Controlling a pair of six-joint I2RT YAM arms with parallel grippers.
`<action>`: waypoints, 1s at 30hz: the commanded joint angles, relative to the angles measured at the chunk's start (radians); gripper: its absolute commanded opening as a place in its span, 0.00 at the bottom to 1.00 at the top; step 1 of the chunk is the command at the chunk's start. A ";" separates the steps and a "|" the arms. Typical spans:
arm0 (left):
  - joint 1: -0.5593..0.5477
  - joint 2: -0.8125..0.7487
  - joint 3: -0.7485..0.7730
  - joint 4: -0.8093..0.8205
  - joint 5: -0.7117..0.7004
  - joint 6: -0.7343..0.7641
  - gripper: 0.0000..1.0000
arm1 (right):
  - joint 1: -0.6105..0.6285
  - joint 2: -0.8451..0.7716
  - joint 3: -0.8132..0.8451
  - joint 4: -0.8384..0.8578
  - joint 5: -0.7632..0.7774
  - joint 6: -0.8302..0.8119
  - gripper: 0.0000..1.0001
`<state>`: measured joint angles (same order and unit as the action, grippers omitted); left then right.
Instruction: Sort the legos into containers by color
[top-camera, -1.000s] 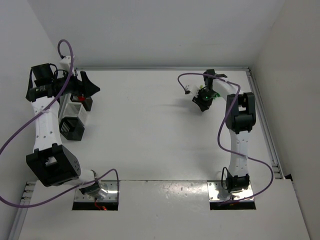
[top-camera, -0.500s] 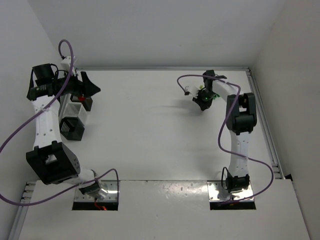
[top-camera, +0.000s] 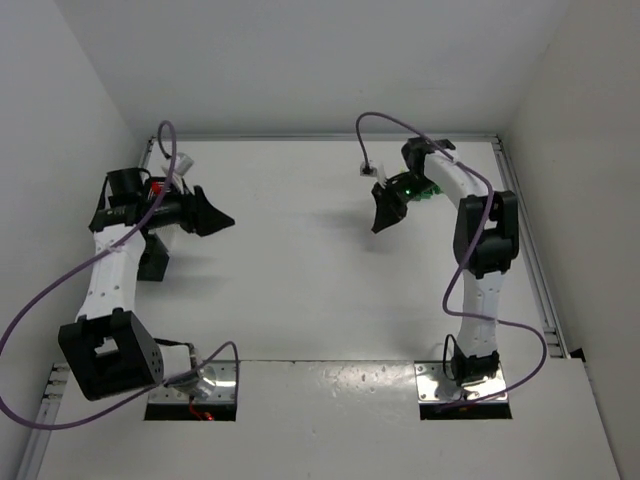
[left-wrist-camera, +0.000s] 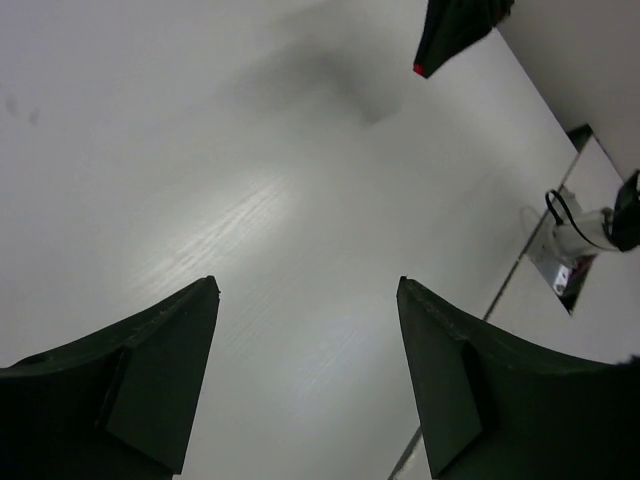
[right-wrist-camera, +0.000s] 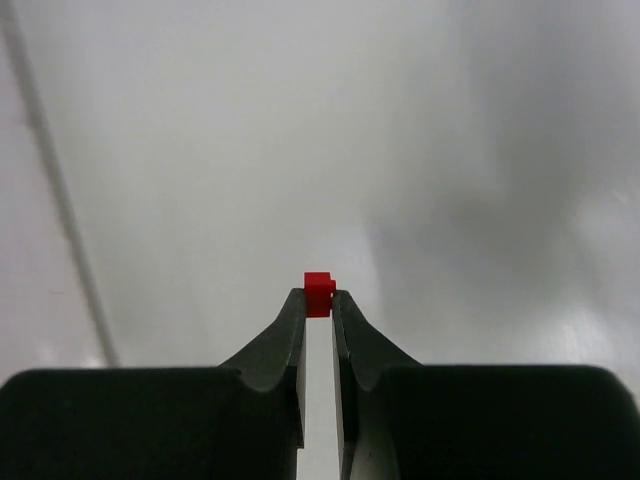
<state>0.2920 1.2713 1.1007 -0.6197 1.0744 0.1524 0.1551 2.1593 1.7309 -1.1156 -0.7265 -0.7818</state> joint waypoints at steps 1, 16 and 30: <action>-0.079 -0.056 -0.079 0.044 0.105 0.076 0.77 | 0.040 -0.059 0.094 -0.215 -0.330 0.036 0.04; -0.468 -0.202 -0.216 0.236 0.044 0.262 0.71 | 0.251 -0.049 0.052 -0.293 -0.674 0.197 0.02; -0.645 -0.128 -0.176 0.184 0.055 0.411 0.57 | 0.396 -0.078 0.021 -0.293 -0.677 0.225 0.02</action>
<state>-0.3111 1.1419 0.8822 -0.4347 1.0912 0.4828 0.5400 2.1418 1.7504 -1.3483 -1.3617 -0.5529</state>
